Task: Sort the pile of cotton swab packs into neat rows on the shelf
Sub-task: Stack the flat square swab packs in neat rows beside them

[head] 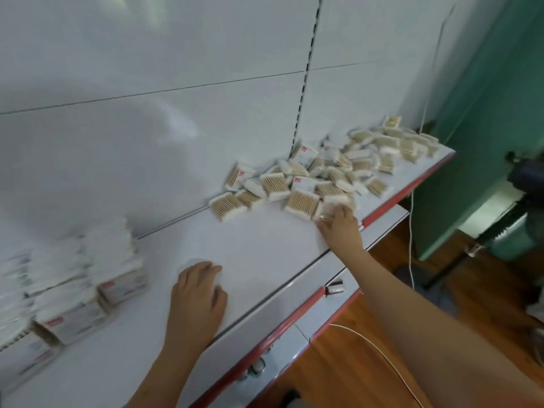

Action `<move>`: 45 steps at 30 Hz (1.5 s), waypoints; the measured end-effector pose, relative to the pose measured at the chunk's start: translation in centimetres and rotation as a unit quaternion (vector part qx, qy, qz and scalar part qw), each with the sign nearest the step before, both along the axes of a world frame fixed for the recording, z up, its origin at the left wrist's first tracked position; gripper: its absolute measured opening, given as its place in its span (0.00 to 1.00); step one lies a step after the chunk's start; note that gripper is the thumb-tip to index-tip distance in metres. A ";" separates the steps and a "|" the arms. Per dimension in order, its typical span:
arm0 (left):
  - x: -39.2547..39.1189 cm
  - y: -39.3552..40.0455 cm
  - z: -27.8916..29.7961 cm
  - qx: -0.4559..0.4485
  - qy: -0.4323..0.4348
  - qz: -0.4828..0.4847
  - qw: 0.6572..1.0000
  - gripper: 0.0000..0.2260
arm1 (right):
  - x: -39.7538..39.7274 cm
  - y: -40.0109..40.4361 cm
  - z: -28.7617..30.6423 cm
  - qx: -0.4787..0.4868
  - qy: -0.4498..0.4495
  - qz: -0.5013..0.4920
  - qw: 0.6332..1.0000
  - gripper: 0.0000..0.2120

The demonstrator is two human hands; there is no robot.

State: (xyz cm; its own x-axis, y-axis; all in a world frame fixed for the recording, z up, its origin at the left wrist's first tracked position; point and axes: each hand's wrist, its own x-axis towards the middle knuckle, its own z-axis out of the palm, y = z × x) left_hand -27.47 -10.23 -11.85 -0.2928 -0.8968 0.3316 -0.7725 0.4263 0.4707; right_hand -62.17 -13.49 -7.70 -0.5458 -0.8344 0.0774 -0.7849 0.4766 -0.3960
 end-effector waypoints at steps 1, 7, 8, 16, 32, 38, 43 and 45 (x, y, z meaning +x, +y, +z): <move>0.0 0.0 0.0 0.002 0.000 -0.001 1.000 0.21 | 0.1 0.3 -0.1 0.006 0.010 -0.007 1.000 0.30; 0.3 0.1 0.3 0.033 0.023 -0.012 0.999 0.22 | 2.1 2.1 1.9 0.031 -0.039 0.071 0.996 0.28; 0.4 0.2 0.4 0.031 0.038 -0.019 0.999 0.22 | 2.9 2.8 2.4 0.020 -0.078 0.086 0.993 0.24; 1.5 2.2 4.2 0.218 0.350 -0.070 0.908 0.17 | 13.4 7.0 5.0 0.008 -0.345 0.250 0.905 0.17; 11.1 5.8 4.7 0.034 0.220 0.175 0.959 0.14 | 26.7 3.0 3.3 -0.033 -0.277 0.449 0.849 0.08; 14.1 6.6 3.6 -0.100 0.203 0.411 0.883 0.25 | 30.2 1.8 2.3 -0.131 -0.232 0.408 0.873 0.15; 15.2 5.8 2.7 -0.078 0.175 0.414 0.890 0.33 | 31.2 1.8 1.4 -0.068 -0.260 0.366 0.891 0.15; 15.4 5.5 2.5 -0.080 0.174 0.407 0.893 0.35 | 31.5 2.0 1.2 -0.091 -0.260 0.348 0.896 0.13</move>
State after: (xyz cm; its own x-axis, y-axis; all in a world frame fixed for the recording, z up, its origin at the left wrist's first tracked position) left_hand -12.08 -4.76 -9.31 0.5813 -0.6985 0.4174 -0.6751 -0.1278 0.7266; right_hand -30.68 -11.46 -6.54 0.1008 -0.9859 0.1334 -0.5529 -0.1670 -0.8163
